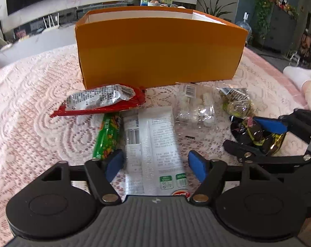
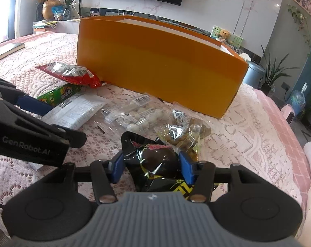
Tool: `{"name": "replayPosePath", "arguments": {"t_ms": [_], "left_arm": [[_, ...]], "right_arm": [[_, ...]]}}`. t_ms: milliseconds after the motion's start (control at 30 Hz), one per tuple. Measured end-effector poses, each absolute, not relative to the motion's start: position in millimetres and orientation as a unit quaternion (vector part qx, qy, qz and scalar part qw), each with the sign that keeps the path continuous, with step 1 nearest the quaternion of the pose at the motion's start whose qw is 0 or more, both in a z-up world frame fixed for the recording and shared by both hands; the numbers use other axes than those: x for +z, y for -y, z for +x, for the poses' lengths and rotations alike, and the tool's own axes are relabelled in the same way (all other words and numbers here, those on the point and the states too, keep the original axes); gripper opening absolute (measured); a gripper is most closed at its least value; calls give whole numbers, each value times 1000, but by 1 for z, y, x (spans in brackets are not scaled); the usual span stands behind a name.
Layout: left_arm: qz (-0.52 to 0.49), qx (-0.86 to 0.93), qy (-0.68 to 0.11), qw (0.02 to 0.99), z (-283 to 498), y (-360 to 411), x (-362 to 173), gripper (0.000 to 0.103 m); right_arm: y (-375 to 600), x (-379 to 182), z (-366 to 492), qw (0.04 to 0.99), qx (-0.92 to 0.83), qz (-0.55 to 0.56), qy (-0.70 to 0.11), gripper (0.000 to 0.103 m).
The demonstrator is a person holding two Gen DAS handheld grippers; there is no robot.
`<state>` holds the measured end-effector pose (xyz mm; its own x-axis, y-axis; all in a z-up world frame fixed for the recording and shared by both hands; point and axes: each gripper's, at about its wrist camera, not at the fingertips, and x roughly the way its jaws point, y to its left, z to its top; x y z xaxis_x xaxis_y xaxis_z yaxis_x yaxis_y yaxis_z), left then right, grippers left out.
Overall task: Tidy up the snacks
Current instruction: 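Grasp the black snack bag with right tool while left tool grasps white printed packet, then carry both packs over the orange box and open both tools to drop them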
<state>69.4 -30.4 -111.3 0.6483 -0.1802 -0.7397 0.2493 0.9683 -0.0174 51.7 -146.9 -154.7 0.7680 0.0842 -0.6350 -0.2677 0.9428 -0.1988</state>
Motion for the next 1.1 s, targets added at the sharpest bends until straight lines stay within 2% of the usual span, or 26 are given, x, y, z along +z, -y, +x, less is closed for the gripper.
{"name": "replayPosePath", "arguments": {"t_ms": [167, 267, 533, 1100], "left_arm": [[53, -122, -393, 910, 68, 31, -113, 61], [49, -122, -388, 912, 67, 30, -113, 59], [57, -123, -373, 918, 53, 28, -100, 57], [22, -126, -360, 924, 22, 12, -52, 56]], "right_arm": [[147, -154, 50, 930, 92, -143, -326, 52], [146, -155, 49, 929, 93, -148, -325, 51], [144, -152, 43, 930, 96, -164, -315, 48], [147, -109, 2, 938, 152, -114, -290, 47]]}}
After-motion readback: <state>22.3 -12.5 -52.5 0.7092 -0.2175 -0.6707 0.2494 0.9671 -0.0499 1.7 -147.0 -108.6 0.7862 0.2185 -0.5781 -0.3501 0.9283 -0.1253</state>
